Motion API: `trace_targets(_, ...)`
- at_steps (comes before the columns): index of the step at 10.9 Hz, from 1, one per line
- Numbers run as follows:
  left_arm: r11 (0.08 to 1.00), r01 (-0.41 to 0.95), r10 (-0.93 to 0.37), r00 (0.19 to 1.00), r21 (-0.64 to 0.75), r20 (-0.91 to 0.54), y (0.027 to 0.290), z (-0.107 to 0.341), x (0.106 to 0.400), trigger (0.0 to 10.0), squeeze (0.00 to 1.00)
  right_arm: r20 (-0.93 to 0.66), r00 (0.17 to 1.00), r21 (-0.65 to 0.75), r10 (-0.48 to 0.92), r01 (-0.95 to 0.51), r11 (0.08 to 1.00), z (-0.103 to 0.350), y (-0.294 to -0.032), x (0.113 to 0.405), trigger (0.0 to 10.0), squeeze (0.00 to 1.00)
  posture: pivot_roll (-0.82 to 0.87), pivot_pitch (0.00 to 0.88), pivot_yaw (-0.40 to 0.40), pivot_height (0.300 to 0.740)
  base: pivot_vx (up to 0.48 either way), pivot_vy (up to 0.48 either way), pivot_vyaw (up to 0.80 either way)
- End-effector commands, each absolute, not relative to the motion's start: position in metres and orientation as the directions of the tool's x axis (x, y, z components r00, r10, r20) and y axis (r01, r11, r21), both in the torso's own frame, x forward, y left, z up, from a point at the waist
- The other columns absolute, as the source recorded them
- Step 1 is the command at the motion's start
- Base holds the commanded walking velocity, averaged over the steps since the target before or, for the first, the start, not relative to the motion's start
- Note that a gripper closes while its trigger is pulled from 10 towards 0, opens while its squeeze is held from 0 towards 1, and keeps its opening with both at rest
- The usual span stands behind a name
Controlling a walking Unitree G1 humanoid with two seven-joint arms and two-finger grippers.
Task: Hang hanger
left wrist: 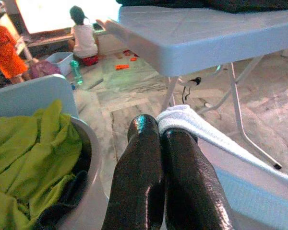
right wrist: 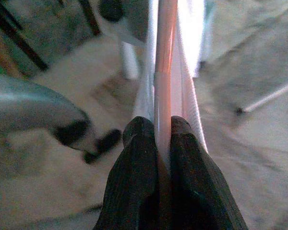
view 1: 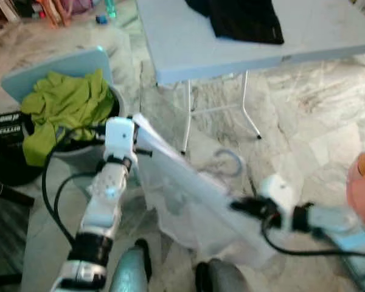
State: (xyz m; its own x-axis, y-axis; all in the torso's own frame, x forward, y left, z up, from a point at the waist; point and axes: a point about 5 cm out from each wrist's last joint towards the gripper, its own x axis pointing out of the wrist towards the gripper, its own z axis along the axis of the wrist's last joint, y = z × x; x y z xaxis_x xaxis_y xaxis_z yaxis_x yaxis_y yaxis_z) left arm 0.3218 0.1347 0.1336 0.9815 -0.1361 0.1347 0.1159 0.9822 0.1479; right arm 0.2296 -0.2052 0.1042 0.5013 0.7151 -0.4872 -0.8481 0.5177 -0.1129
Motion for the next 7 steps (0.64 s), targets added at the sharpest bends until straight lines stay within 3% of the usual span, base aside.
trace_targets(1,0.989,0.004,-0.037,0.976,0.149,0.213,0.163,0.155,0.326,0.0,0.00,-0.584,0.495,-0.106,0.644,-0.832,0.544,0.090,-0.225,0.221,10.0,0.00,-0.08,0.220,-0.041,0.740,0.000,0.000,0.00)
trace_targets(2,0.986,-0.035,0.002,0.979,0.161,0.202,0.176,0.155,0.329,0.0,0.00,-0.554,0.519,-0.109,0.651,-0.820,0.562,0.096,-0.234,0.221,10.0,0.00,-0.08,0.220,-0.038,0.740,0.000,0.000,0.00)
trace_targets(4,0.987,-0.062,0.045,0.992,0.145,0.115,0.190,0.138,0.329,0.0,0.00,-0.280,0.611,-0.034,0.740,-0.777,0.629,0.146,-0.235,0.237,10.0,0.00,-0.09,0.219,-0.032,0.740,0.000,0.000,0.00)
trace_targets(7,0.984,-0.054,0.042,0.996,0.168,0.073,0.196,0.132,0.332,0.0,0.00,-0.045,0.595,-0.028,0.802,-0.804,0.595,0.195,-0.237,0.248,10.0,0.00,-0.08,0.213,-0.033,0.740,0.000,0.000,0.00)
